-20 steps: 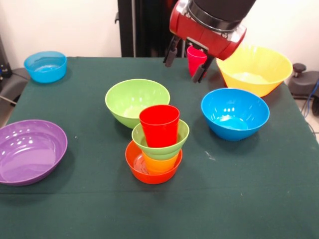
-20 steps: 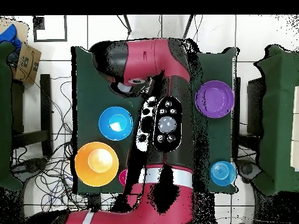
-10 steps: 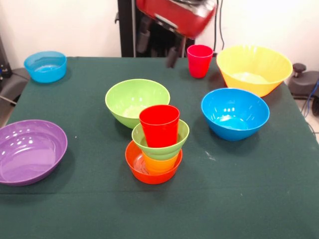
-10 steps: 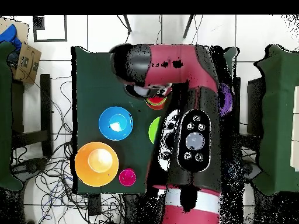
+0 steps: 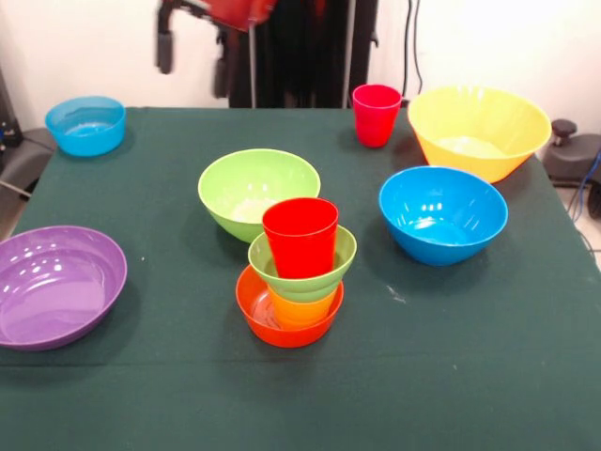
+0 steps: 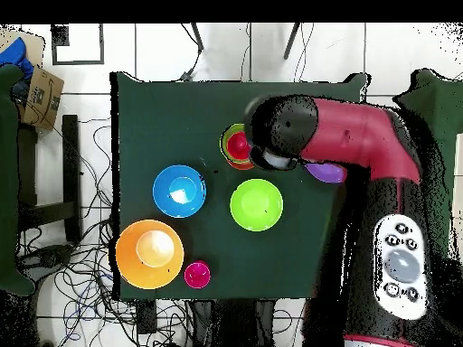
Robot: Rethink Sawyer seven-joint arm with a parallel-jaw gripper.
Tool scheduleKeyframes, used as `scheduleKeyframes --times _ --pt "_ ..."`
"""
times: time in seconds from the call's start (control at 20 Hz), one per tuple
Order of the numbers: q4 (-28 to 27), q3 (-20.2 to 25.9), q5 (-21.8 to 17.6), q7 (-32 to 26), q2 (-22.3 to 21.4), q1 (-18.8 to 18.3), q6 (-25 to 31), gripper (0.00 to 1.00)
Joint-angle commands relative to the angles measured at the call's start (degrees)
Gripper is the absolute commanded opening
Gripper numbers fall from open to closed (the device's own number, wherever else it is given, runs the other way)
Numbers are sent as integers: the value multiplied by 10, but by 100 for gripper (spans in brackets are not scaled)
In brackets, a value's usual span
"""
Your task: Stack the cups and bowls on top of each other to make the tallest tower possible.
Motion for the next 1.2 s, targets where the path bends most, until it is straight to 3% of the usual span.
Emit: scheduleKeyframes --times 0.05,0.25,0.35,0.5,0.6,0.75,0.9,1.2 --pt "196 118 -24 -301 -55 -71 -66 100" --pt "267 130 -1 -340 -124 -107 -50 100" --pt "284 131 4 -348 -161 -117 -57 100" --pt "288 140 6 -355 -183 -129 -54 100" --pt "276 154 -8 -347 -156 -129 -66 100" --pt "246 193 -35 -362 -81 -142 -111 100" --pt "229 214 -54 -366 -54 -154 -137 100" --pt "206 246 -97 -386 -2 -176 -136 100"
